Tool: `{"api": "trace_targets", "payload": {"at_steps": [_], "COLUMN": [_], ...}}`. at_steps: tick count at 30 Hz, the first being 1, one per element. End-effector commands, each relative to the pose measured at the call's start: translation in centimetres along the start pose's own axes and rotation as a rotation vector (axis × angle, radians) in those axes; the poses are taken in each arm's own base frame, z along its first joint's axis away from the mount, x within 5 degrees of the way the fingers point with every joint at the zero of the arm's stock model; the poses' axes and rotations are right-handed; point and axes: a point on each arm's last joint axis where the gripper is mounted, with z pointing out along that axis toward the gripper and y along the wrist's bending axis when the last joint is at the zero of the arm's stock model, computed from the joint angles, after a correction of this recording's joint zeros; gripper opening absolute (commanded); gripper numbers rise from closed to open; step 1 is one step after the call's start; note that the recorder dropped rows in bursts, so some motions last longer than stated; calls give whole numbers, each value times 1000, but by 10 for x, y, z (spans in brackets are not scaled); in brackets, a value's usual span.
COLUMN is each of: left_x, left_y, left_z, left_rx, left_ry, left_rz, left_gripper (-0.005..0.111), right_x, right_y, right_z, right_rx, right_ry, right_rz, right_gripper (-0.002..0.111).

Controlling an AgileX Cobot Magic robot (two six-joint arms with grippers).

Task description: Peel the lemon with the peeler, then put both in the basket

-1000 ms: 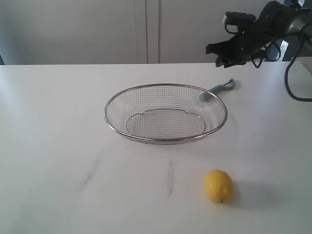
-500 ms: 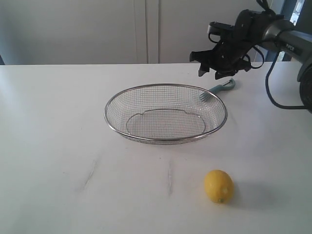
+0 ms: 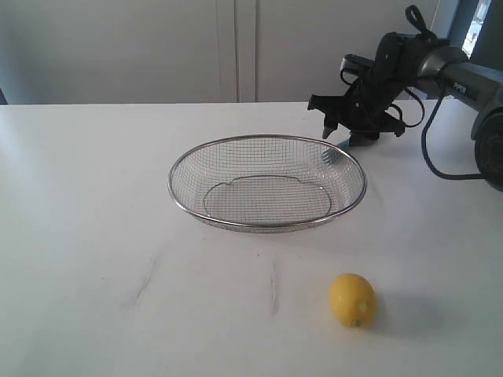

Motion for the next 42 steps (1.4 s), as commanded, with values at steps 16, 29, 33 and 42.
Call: {"api": "trace_targets", "payload": {"at_steps": [16, 29, 33, 42], "left_x": [1, 1, 1, 1], "left_y": [-1, -1, -1, -1], "left_z": [0, 0, 0, 0], "left_rx": [6, 6, 6, 6], "left_ry": [0, 0, 0, 0], "left_rz": [-2, -2, -2, -2], "left_gripper": [0, 0, 0, 0], "right_x": [5, 10, 5, 1], "right_y": [-12, -20, -19, -15], "right_z": [16, 14, 14, 14], "right_rx": [46, 138, 124, 105], "right_ry": [30, 91, 48, -3], "right_rz": [5, -62, -103, -203], "right_gripper": [47, 46, 46, 46]}}
